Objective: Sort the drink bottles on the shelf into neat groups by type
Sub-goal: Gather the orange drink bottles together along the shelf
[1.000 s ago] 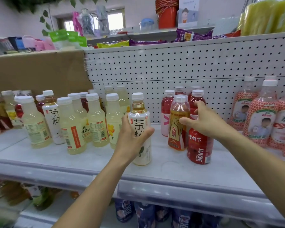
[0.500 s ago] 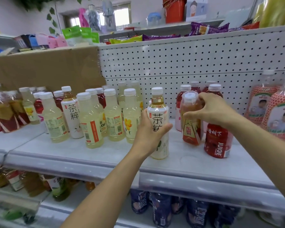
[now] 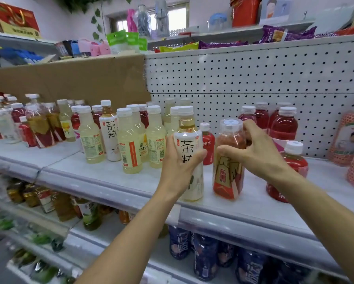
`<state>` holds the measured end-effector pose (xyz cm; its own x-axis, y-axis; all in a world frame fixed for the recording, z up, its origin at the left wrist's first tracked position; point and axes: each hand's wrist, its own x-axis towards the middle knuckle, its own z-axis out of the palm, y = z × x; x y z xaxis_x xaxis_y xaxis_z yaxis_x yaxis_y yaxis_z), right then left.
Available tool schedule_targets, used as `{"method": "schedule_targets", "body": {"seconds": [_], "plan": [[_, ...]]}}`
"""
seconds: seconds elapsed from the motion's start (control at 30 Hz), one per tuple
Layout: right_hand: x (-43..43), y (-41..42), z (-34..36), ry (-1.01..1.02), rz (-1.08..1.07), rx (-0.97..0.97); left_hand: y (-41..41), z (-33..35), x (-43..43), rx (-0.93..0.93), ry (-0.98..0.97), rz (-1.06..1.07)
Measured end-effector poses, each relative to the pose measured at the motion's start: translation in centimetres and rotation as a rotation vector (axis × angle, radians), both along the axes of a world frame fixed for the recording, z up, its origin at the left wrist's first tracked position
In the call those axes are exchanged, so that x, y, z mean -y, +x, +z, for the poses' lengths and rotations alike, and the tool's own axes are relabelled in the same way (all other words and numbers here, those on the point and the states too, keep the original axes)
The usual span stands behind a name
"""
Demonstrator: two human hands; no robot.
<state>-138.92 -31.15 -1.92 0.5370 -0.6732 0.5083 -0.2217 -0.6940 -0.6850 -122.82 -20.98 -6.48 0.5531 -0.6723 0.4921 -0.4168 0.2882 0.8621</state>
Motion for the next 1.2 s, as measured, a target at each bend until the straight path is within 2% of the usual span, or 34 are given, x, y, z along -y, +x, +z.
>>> {"method": "schedule_targets", "body": {"seconds": [0.13, 0.27, 0.57, 1.0, 1.2], "plan": [[-1.2, 1.8, -0.9, 0.046, 0.108, 0.152, 0.7, 0.8, -2.4, -0.043, -0.098, 0.076], [-3.1, 4.3, -0.8, 0.026, 0.156, 0.270, 2.8, 1.1, -5.0, -0.034, -0.112, 0.141], [-9.8, 13.4, -1.2, 0.027, 0.274, 0.253, 10.5, 0.0, -12.0, -0.022, -0.061, 0.198], [-24.4, 32.7, -3.4, 0.108, 0.284, 0.300, 29.3, -1.2, -27.3, -0.057, 0.058, 0.226], [-28.0, 40.8, -3.9, 0.120, 0.321, 0.278, 37.0, -1.5, -31.2, -0.086, 0.068, 0.249]]}}
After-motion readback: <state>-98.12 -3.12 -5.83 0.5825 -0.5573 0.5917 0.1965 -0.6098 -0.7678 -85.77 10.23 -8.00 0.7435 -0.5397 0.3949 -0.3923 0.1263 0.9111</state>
